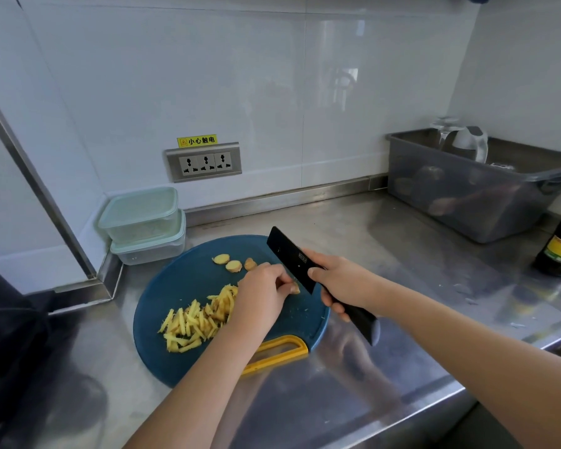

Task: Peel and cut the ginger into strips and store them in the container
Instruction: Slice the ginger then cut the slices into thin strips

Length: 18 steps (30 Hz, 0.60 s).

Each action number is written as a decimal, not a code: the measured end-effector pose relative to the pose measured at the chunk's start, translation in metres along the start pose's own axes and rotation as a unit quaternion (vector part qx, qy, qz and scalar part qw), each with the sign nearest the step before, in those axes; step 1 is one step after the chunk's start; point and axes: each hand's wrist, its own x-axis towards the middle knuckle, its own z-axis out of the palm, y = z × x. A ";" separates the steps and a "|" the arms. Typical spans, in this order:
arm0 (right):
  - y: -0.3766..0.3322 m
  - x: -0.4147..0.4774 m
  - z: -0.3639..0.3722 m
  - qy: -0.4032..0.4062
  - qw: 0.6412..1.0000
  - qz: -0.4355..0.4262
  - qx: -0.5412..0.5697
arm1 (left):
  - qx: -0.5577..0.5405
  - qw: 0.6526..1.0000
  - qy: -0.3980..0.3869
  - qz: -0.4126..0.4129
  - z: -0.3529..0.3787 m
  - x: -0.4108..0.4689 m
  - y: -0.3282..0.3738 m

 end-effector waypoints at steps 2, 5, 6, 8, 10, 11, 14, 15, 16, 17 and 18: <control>-0.002 -0.003 -0.002 -0.008 1.000 -0.006 -0.005 | 0.008 1.000 0.001 -0.001 0.001 0.000 0.000; -0.004 -0.007 -0.003 -0.010 1.000 -0.016 -0.017 | 0.014 1.000 0.005 -0.004 0.000 0.000 -0.001; -0.005 -0.007 -0.003 -0.011 1.000 -0.018 -0.021 | 0.014 1.000 0.005 -0.006 0.000 0.000 -0.001; -0.005 -0.009 -0.002 -0.015 0.999 -0.020 -0.034 | 0.008 1.000 0.004 -0.007 0.000 0.000 -0.001; -0.004 -0.010 0.000 -0.019 0.999 -0.020 -0.045 | 0.002 1.000 0.002 -0.007 0.000 -0.001 -0.001; -0.004 -0.011 0.000 -0.019 0.998 -0.020 -0.048 | 0.001 1.000 0.002 -0.006 0.000 -0.001 -0.001; -0.004 -0.013 0.001 -0.018 0.998 -0.019 -0.050 | 0.006 1.000 -0.005 -0.005 0.001 -0.001 0.000; -0.004 -0.013 0.002 -0.019 0.998 -0.019 -0.049 | 0.009 1.000 -0.006 -0.003 0.001 -0.001 0.000; -0.004 -0.014 0.002 -0.020 0.998 -0.018 -0.048 | 0.011 1.000 -0.006 -0.001 0.000 -0.001 0.000; -0.004 -0.014 0.003 -0.020 0.999 -0.016 -0.047 | 0.014 1.000 -0.007 0.002 0.000 -0.001 0.000; -0.005 -0.013 0.003 -0.022 0.999 -0.011 -0.045 | 0.017 1.000 -0.007 0.004 0.000 -0.001 0.000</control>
